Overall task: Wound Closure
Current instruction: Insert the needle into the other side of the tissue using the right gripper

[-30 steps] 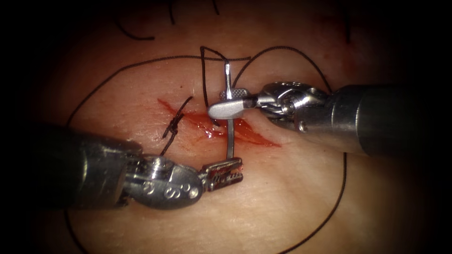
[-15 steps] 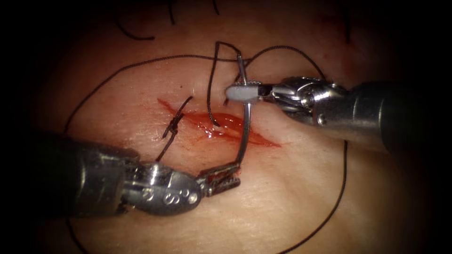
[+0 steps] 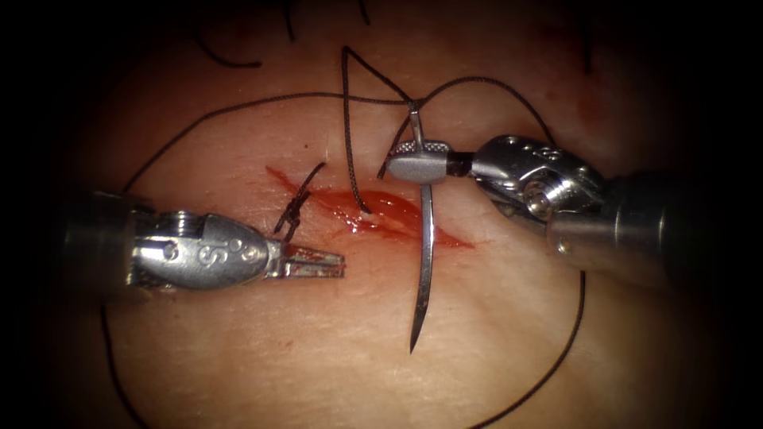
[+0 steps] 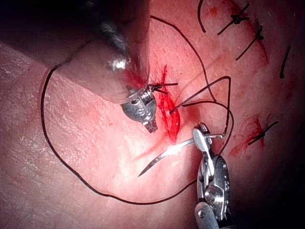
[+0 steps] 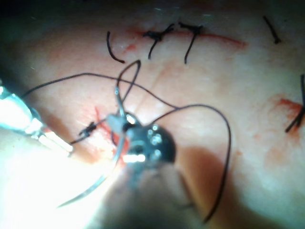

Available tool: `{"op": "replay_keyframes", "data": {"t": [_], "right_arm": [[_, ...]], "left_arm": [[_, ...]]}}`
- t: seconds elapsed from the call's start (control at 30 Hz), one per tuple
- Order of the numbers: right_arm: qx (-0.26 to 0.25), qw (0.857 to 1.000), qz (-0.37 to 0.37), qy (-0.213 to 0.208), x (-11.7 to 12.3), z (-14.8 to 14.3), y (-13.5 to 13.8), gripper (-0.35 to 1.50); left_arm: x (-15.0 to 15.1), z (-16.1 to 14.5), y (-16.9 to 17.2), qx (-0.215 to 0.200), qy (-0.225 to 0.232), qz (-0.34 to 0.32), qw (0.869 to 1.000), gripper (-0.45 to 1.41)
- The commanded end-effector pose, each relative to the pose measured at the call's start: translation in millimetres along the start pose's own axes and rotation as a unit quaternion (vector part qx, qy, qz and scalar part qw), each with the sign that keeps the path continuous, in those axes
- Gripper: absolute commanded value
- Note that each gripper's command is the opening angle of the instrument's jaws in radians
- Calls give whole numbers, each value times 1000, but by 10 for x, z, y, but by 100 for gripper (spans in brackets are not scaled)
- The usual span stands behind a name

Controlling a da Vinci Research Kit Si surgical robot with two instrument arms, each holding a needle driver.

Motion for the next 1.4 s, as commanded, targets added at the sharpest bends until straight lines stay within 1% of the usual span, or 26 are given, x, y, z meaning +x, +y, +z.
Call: {"op": "replay_keyframes", "data": {"t": [0.03,0.1,0.17,0.2,0.33,0.4,0.63,0.83,0.97,1.07,1.17,1.3,1.33,1.37,1.4], "right_arm": [[-1,1000,-18,1,-3,7,0,-35],[-5,997,-71,6,-5,7,-3,-35],[-6,995,-103,10,-5,8,-6,-35],[-8,993,-121,10,-5,9,-8,-35],[-8,990,-138,17,-6,12,-14,-35],[-10,988,-152,19,-7,15,-19,-35],[-12,977,-211,23,-10,24,-30,-35],[-15,966,-256,31,-8,23,-31,-35],[-15,963,-267,40,-8,23,-33,-35],[-15,960,-275,41,-8,23,-34,-35],[-16,958,-283,43,-7,22,-34,-35],[-14,957,-286,46,-6,22,-34,-35],[-14,956,-288,49,-6,22,-34,-35],[-14,956,-288,51,-6,21,-34,-35],[-14,955,-290,52,-5,21,-33,-35]], "left_arm": [[-8,12,-1,-4,-4,-5,1000,-45],[-23,29,-23,-10,-19,-19,1000,-45],[-33,36,-32,-9,-37,-20,999,-45],[-42,42,-39,-14,-69,-20,997,-45],[-57,52,-45,-28,-126,-20,991,-45],[-63,58,-50,-29,-140,-22,989,-45],[-63,68,-73,-31,-139,-25,989,-45],[-55,82,-94,-33,-145,-26,989,-45],[-51,89,-107,-42,-155,-25,987,-45],[-48,94,-116,-54,-173,-26,983,-45],[-47,99,-123,-81,-190,-27,978,-45],[-50,104,-127,-149,-208,-39,966,-45],[-51,103,-128,-181,-218,-46,958,-45],[-52,103,-128,-193,-222,-50,954,-43],[-53,102,-125,-226,-232,-57,944,-28]]}}
